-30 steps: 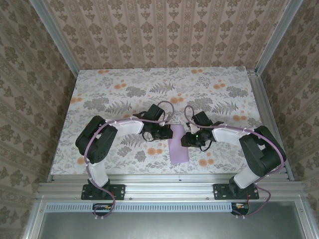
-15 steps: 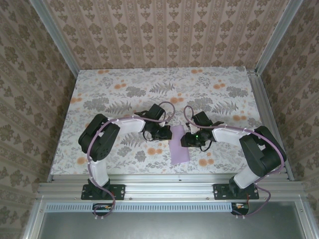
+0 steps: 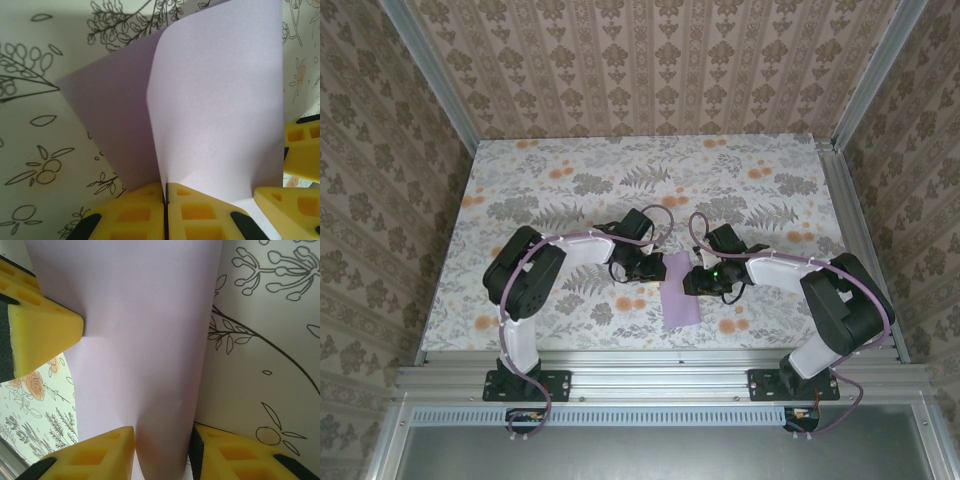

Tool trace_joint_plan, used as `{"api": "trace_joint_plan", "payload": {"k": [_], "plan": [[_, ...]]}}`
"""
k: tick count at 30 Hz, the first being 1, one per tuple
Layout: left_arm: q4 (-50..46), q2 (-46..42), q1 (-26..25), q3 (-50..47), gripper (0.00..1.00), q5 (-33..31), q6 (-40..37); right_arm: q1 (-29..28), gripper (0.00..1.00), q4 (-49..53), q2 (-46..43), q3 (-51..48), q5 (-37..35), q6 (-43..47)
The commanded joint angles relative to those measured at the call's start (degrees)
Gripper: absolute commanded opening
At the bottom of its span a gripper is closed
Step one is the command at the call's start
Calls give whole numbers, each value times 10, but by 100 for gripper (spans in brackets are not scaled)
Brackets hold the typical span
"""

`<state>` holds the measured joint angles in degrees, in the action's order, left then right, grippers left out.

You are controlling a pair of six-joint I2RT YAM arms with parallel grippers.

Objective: Fold a paper plane with a square sheet of paper (pick it up from the middle)

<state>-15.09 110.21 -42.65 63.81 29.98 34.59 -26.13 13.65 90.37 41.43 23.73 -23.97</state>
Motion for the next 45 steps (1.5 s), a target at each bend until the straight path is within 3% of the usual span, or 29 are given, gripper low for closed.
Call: {"api": "trace_joint_plan", "payload": {"k": [1, 11, 20, 23, 29, 45], "plan": [[-27, 18, -6, 11, 9, -18, -21, 2, 38, 9, 1, -14, -20, 3], [-46, 40, -7, 15, 9, -35, -35, 2, 41, 27, -21, -7, -29, 3], [-53, 54, -9, 12, 9, -50, -44, 2, 49, 108, -68, 14, -68, 27], [-54, 55, -8, 14, 9, -51, -47, 2, 47, 129, -101, 15, -73, 25], [-63, 58, -8, 20, 9, -58, -51, -23, 41, 104, -163, 5, -16, -17], [-82, 69, -14, 35, 10, -69, -60, -96, 34, 30, -67, 2, -5, -35]]}}
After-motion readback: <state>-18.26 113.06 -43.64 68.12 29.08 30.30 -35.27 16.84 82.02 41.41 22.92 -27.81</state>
